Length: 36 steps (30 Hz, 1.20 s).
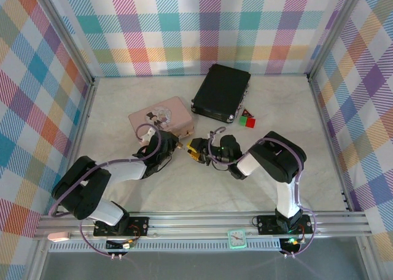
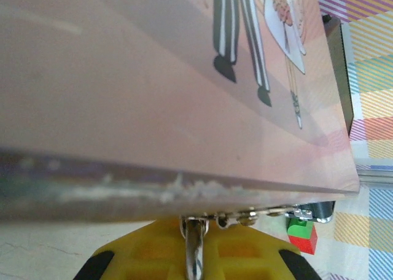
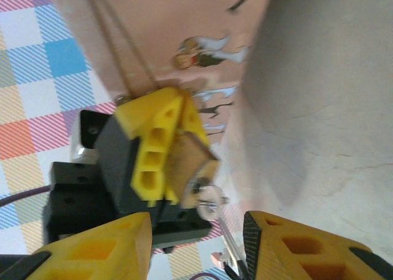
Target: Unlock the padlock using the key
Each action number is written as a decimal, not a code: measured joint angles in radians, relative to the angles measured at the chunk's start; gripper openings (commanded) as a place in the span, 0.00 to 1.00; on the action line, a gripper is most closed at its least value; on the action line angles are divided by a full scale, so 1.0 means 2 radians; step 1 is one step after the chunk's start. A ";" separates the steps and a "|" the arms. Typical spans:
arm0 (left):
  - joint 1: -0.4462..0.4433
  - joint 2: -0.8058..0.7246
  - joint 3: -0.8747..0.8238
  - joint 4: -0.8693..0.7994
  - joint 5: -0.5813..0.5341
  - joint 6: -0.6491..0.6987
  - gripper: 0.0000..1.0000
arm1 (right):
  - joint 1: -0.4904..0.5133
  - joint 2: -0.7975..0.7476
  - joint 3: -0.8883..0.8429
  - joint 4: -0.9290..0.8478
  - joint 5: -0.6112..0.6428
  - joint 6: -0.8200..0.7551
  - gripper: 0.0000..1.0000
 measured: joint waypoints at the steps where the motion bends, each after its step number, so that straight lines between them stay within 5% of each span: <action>1: -0.001 0.006 0.000 0.004 0.000 -0.003 0.00 | 0.002 0.001 0.003 0.005 0.001 0.003 0.40; 5: -0.006 0.022 0.000 0.023 0.000 -0.015 0.00 | 0.005 0.013 0.011 0.024 0.008 0.013 0.30; 14: -0.011 0.025 0.000 0.030 -0.006 -0.021 0.00 | 0.005 0.021 -0.010 0.046 0.039 0.017 0.38; 25: -0.014 0.024 0.000 0.041 -0.006 -0.030 0.00 | 0.005 0.041 -0.009 0.040 0.047 0.023 0.23; 36: -0.015 0.019 -0.001 0.041 -0.009 -0.032 0.00 | 0.006 0.043 0.003 0.047 0.048 0.027 0.21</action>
